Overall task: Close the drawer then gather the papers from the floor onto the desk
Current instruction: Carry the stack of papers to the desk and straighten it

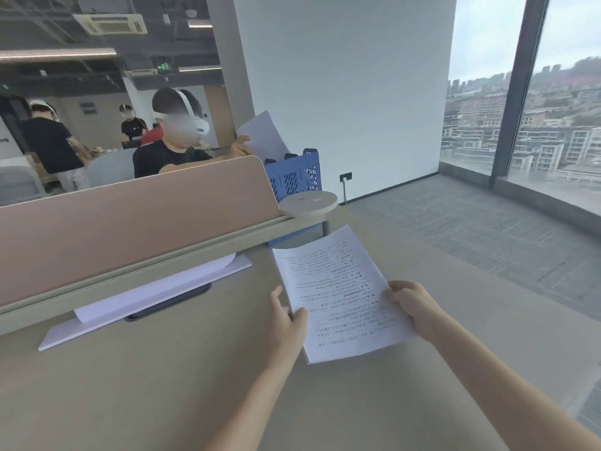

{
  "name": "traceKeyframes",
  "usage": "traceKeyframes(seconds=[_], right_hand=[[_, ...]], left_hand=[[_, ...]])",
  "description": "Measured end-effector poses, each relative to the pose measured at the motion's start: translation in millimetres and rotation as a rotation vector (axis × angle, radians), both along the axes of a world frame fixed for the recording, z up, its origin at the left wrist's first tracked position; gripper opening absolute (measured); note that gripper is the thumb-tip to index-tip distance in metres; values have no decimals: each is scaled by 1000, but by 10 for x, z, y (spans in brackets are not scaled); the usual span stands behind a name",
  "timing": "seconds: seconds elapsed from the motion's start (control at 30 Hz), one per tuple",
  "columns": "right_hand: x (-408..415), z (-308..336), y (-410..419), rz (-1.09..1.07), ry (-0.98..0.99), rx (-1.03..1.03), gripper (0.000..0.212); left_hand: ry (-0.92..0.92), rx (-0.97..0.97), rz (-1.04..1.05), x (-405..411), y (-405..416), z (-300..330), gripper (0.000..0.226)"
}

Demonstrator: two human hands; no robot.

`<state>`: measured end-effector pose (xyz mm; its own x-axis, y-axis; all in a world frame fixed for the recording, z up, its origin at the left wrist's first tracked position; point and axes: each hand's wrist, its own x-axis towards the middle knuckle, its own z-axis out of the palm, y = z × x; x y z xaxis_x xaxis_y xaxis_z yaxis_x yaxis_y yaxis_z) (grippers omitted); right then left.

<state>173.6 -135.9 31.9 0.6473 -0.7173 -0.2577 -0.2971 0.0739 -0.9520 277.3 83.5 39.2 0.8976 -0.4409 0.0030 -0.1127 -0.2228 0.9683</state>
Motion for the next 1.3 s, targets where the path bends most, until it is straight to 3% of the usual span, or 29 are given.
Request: traceKeyframes(seconds=[0.07, 0.27, 0.53, 1.03, 1.3], right_hand=[[13, -28, -185, -3, 32, -24, 27], [187, -82, -656, 0, 105, -108, 32], [586, -204, -1138, 8, 174, -257, 35], [946, -334, -1546, 75, 414, -734, 44], [1027, -394, -1528, 91, 539, -977, 16]], left_hand=[[-89, 72, -48, 69, -200, -82, 48], [-288, 293, -66, 267, -678, -311, 27], [-474, 438, -27, 531, -1130, -438, 31], [-883, 704, -25, 832, -1628, -703, 23], [-948, 754, -4, 874, -1700, -695, 27]])
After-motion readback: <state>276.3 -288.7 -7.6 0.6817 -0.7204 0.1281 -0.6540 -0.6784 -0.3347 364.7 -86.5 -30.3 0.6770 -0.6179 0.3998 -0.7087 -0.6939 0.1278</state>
